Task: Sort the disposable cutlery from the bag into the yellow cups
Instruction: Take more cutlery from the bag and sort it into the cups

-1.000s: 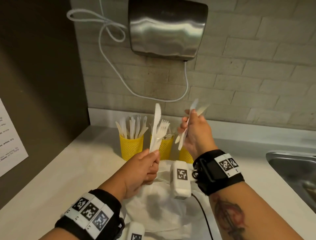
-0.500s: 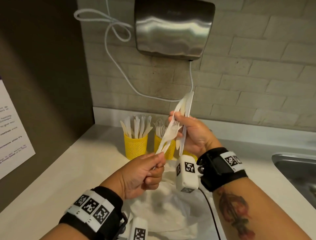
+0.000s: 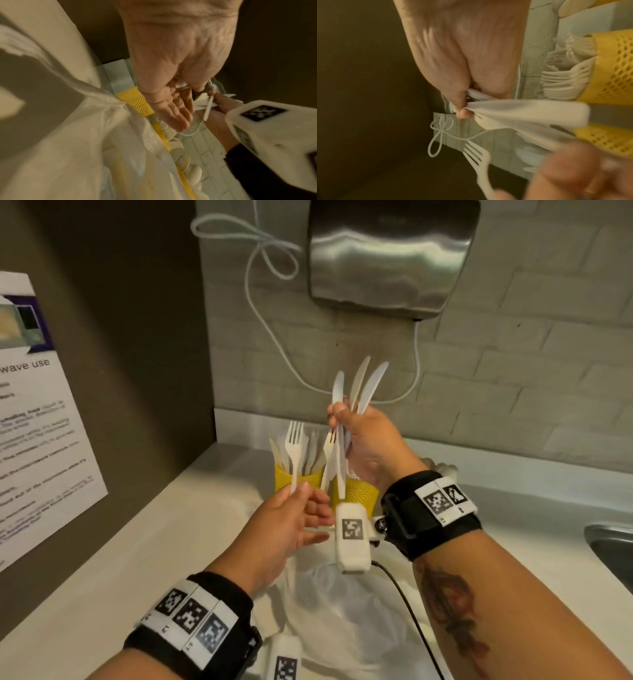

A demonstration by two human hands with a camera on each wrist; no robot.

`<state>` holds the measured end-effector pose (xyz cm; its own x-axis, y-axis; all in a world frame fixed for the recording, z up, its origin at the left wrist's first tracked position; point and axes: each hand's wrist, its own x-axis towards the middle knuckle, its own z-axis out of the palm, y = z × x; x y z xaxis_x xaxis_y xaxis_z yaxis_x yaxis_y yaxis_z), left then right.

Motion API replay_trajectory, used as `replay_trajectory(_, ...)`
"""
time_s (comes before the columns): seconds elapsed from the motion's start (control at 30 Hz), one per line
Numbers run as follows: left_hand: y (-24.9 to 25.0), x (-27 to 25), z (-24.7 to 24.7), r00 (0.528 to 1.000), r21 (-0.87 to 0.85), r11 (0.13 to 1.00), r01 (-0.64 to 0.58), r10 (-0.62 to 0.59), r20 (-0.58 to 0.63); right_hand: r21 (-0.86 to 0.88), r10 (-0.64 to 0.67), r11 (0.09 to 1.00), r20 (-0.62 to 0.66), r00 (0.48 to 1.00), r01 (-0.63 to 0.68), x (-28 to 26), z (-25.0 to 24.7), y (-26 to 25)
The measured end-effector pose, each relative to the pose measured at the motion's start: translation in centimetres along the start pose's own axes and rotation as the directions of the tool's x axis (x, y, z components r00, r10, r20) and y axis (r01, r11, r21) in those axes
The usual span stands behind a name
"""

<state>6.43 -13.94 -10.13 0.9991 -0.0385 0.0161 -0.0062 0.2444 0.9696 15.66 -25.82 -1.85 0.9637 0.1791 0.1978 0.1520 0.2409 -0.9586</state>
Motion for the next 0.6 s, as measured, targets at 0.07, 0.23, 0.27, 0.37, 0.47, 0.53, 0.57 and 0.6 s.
replay_trajectory(0.07, 0.0, 0.0, 0.5, 1.0, 0.034, 0.999, -0.019, 0.018, 0.016, -0.062, 0.009, 0.998, -0.01, 1.0, -0.009, 0.0, 0.0, 1.1)
replay_trajectory(0.23, -0.7, 1.0, 1.0, 0.977, 0.253, 0.959, -0.125, 0.163, -0.134, -0.067, 0.052, 0.996, -0.025, 0.998, -0.053, -0.4, 0.3, 1.7)
replay_trajectory(0.27, -0.7, 1.0, 1.2, 0.977, 0.262, 0.957, -0.127, 0.167, -0.135, -0.067, 0.059, 0.996, -0.022, 0.998, -0.061, -0.7, 0.4, 1.7)
replay_trajectory(0.37, -0.5, 1.1, 1.5, 0.949, 0.312, 0.932, -0.182, 0.25, -0.191, -0.032, 0.088, 0.996, -0.01, 0.996, -0.088, -1.3, 0.7, 1.8)
replay_trajectory(0.47, -0.4, 1.8, 0.5, 0.864, 0.509, 0.837, -0.202, 0.397, -0.31, 0.042, 0.098, 0.994, -0.021, 0.995, -0.097, -1.6, 0.6, 1.7)
replay_trajectory(0.53, -0.8, 2.0, 0.1, 0.893, 0.546, 0.816, -0.188, 0.374, -0.251, 0.093, 0.102, 0.991, -0.034, 0.994, -0.098, -1.4, 0.3, 1.5)
replay_trajectory(0.57, -1.0, 1.9, 0.3, 0.923, 0.515, 0.836, -0.191, 0.331, -0.195, 0.12, 0.105, 0.988, -0.044, 0.993, -0.099, -1.3, 0.3, 1.4)
replay_trajectory(0.6, -1.1, 1.5, 0.6, 0.951, 0.466, 0.864, -0.188, 0.279, -0.133, 0.146, 0.108, 0.984, -0.053, 0.993, -0.1, -1.2, 0.3, 1.3)
